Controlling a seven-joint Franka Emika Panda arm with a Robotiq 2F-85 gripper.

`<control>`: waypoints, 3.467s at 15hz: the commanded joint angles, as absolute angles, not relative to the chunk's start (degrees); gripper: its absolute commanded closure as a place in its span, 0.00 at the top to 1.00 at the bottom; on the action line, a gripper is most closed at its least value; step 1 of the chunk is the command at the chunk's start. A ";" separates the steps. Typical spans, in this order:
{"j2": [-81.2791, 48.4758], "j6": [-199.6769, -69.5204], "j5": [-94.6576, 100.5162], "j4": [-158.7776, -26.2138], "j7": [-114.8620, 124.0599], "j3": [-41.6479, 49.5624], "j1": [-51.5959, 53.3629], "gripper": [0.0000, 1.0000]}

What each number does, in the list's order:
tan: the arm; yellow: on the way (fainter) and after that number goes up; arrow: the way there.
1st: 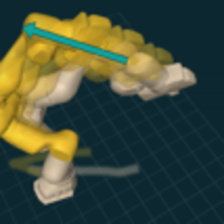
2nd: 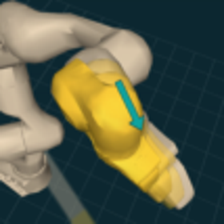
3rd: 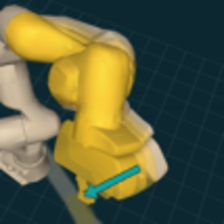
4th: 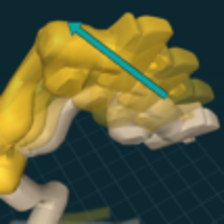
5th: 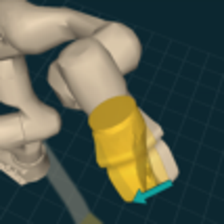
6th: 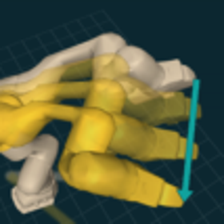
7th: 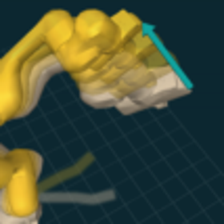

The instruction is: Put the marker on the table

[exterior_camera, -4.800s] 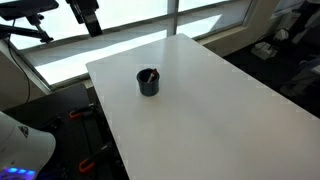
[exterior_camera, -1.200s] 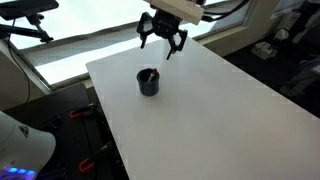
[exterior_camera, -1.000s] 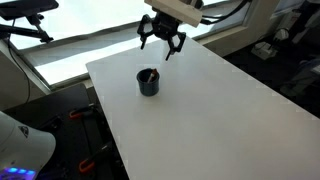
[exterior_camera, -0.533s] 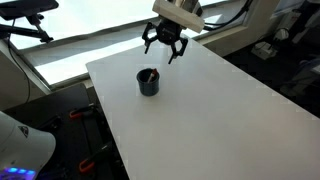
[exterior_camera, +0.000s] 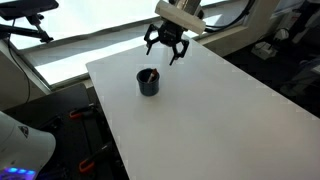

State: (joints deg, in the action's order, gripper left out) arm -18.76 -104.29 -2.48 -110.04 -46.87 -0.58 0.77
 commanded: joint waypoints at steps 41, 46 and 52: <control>-42.23 -93.53 12.24 -89.04 -55.02 -8.50 5.04 0.74; -43.53 -92.52 12.03 -87.34 -54.20 -8.19 4.86 0.35; -44.28 -91.52 12.01 -85.89 -54.00 -7.86 4.64 0.00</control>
